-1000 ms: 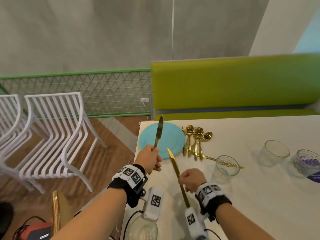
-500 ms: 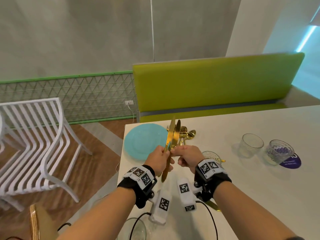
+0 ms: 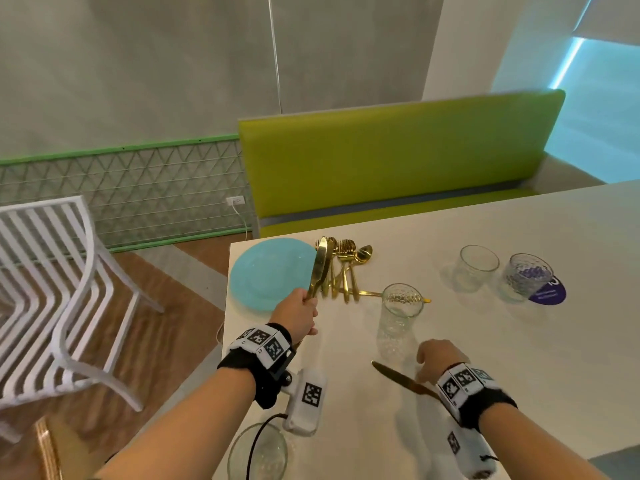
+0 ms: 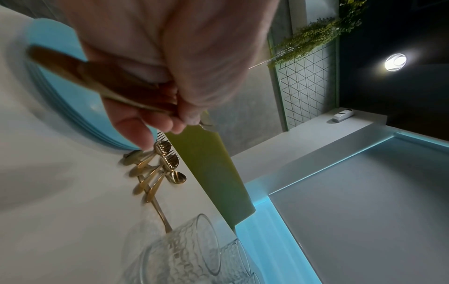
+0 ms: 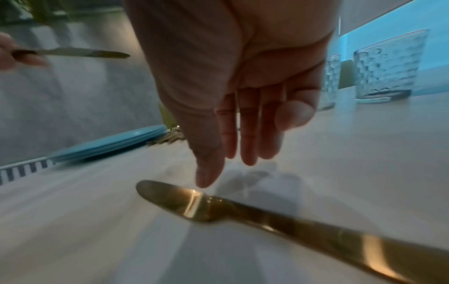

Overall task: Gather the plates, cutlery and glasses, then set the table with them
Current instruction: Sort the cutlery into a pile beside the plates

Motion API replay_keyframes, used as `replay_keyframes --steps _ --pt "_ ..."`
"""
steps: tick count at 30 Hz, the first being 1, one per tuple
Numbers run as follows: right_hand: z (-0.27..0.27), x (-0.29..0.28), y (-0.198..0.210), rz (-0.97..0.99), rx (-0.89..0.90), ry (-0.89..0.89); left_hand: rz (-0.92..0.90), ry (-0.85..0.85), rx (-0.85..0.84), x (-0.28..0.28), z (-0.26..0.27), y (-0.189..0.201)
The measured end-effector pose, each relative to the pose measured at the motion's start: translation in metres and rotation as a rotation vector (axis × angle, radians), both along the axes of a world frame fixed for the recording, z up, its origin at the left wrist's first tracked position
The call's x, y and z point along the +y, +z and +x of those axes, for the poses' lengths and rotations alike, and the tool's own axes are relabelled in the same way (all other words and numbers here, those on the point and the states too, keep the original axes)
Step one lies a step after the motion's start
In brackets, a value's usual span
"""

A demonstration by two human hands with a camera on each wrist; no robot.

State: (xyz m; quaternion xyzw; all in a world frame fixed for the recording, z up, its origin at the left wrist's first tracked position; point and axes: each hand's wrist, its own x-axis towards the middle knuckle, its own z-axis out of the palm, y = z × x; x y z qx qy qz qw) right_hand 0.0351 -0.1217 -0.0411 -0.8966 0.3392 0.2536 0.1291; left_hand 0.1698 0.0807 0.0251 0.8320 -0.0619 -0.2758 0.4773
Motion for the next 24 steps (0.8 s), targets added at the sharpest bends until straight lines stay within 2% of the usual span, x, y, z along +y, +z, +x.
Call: replay_keyframes --steps 11,20,24 --pt "-0.033 0.002 -0.012 -0.149 0.087 0.041 -0.012 -0.033 0.029 -0.01 -0.016 -0.003" --pt "-0.04 0.017 -0.007 -0.098 0.054 0.029 -0.009 -0.051 0.009 -0.016 -0.018 0.005" --pt "-0.026 0.023 0.009 0.052 0.015 0.018 -0.044 -0.03 0.017 -0.019 -0.012 0.014"
